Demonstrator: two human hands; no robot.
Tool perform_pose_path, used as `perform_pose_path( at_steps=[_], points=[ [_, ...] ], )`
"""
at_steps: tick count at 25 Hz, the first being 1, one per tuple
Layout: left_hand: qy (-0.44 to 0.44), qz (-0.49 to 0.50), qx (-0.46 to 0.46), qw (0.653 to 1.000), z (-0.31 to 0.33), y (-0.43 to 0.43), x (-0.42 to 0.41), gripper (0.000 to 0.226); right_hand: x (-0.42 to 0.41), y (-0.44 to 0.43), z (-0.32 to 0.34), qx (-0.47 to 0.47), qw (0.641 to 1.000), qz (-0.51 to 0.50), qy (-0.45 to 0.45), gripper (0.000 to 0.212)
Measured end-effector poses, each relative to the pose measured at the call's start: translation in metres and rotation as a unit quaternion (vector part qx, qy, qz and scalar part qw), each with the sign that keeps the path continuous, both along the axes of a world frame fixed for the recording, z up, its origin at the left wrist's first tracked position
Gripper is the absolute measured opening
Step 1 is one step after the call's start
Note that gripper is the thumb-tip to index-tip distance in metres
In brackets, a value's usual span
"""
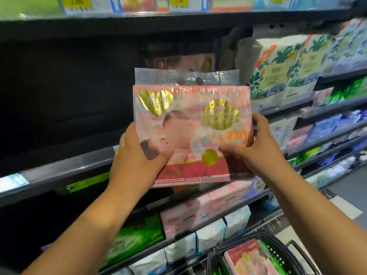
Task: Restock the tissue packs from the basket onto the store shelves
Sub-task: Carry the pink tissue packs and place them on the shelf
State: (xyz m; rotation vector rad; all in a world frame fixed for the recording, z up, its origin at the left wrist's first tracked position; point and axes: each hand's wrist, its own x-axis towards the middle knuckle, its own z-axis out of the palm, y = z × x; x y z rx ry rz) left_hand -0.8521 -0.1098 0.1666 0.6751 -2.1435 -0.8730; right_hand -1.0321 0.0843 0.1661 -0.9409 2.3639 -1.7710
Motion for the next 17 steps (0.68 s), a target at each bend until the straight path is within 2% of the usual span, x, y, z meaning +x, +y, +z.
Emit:
perform_pose_path(
  at_steps=[4, 17],
  points=[
    [-0.003, 0.008, -0.019, 1.000, 0.018, -0.019, -0.006, 0.086, -0.013, -0.022, 0.019, -0.014, 1.000, 0.015, 0.012, 0.093],
    [-0.011, 0.081, -0.039, 0.996, 0.044, -0.042, -0.088, 0.083, -0.108, -0.076, 0.061, -0.023, 0.995, 0.079, 0.063, 0.093]
  ],
)
